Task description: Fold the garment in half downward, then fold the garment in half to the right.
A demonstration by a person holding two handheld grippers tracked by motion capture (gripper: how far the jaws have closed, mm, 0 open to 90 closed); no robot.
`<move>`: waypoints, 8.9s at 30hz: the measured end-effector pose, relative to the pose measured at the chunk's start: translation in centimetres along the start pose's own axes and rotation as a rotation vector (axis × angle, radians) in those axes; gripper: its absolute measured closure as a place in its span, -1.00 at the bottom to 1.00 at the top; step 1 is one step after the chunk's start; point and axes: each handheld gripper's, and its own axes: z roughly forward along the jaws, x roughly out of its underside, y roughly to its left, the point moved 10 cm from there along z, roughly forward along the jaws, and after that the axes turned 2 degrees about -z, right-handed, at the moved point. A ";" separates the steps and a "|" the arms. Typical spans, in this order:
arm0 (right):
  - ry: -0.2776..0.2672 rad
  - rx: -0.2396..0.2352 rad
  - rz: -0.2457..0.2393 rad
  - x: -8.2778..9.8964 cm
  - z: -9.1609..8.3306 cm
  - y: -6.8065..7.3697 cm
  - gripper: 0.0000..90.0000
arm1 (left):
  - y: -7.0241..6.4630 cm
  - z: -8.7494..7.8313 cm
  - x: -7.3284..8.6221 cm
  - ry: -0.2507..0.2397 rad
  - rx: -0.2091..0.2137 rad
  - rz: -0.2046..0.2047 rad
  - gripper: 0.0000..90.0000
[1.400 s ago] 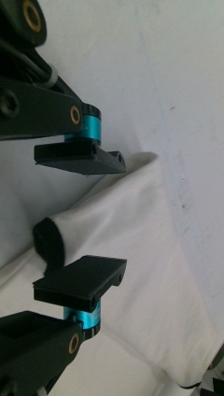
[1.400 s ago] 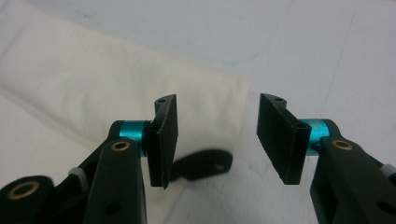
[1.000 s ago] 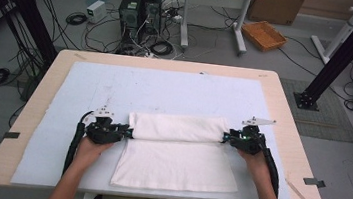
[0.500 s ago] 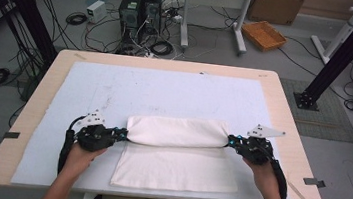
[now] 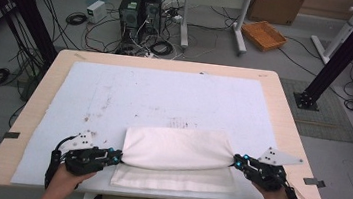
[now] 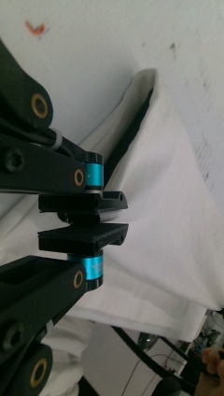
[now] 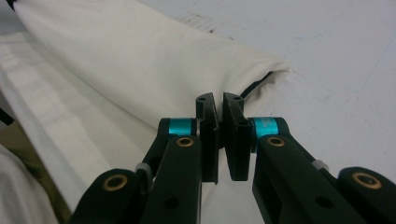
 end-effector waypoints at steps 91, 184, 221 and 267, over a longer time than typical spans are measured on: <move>0.040 0.196 0.155 -2.0 5.9 -8.9 -0.08 | 6.5 6.1 -5.1 -0.047 -0.217 -0.134 0.12; -0.104 0.234 0.119 -0.2 -0.6 -8.3 -0.60 | 4.6 2.3 -3.5 -0.152 -0.308 -0.029 -0.45; -0.081 0.162 0.083 -0.7 1.2 -6.1 -0.60 | 3.5 6.3 0.0 0.156 -0.427 -0.062 0.11; 0.224 -0.102 -0.139 -13.6 26.2 6.9 -0.35 | 2.5 6.5 0.0 0.143 -0.290 -0.142 0.91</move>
